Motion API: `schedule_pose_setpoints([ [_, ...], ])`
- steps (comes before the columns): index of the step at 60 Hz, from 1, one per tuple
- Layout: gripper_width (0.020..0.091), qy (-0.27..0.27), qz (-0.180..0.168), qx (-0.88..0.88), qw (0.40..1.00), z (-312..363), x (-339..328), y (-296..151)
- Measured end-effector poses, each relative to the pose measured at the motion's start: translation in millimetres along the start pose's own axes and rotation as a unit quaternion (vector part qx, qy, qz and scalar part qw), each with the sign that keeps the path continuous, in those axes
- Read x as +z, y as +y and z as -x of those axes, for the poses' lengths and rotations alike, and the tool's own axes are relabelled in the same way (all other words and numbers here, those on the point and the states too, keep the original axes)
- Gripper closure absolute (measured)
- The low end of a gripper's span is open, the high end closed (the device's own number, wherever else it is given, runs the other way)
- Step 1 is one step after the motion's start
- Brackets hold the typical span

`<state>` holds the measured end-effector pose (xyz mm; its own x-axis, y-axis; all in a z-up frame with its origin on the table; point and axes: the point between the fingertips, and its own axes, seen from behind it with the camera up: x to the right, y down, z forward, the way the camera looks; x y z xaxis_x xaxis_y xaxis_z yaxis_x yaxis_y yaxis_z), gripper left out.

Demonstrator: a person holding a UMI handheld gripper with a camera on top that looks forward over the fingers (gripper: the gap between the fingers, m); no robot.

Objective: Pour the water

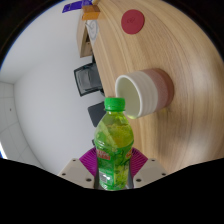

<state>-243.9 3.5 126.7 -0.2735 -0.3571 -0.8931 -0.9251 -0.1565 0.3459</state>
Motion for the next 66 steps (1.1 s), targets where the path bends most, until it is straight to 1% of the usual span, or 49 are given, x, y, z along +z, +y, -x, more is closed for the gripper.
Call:
schedule_pose_setpoints([
  [6,0.0714,0.009,0.007,-0.009,1.0,-3,3,1],
  [10,0.0718,0.007,0.004,-0.036,0.999,5,-3,0],
  [15,0.0716,0.007,-0.005,-0.138,0.99,25,-17,-2],
  [17,0.0716,-0.003,-0.012,-0.188,0.982,39,-29,-8],
  [20,0.0715,-0.003,-0.021,-0.28,0.96,59,-30,-12],
  [25,0.0714,-0.01,-0.05,-0.411,0.91,100,-42,-33],
  [26,0.0713,-0.018,-0.057,-0.431,0.9,109,-55,-39],
  [30,0.0711,-0.013,-0.094,-0.5,0.861,141,-64,-61],
  [31,0.0698,-0.014,-0.102,-0.516,0.85,148,-66,-67],
  [36,0.07,-0.013,-0.143,-0.586,0.797,170,-82,-99],
  [43,0.0699,0.024,-0.203,-0.674,0.71,182,-94,-158],
  [47,0.0702,0.043,-0.229,-0.692,0.683,177,-98,-195],
  [50,0.0701,0.061,-0.232,-0.699,0.674,168,-96,-214],
  [54,0.0701,0.084,-0.225,-0.712,0.66,144,-91,-243],
  [59,0.0701,0.12,-0.208,-0.726,0.645,118,-79,-271],
  [66,0.0701,0.135,-0.185,-0.736,0.637,79,-68,-291],
])
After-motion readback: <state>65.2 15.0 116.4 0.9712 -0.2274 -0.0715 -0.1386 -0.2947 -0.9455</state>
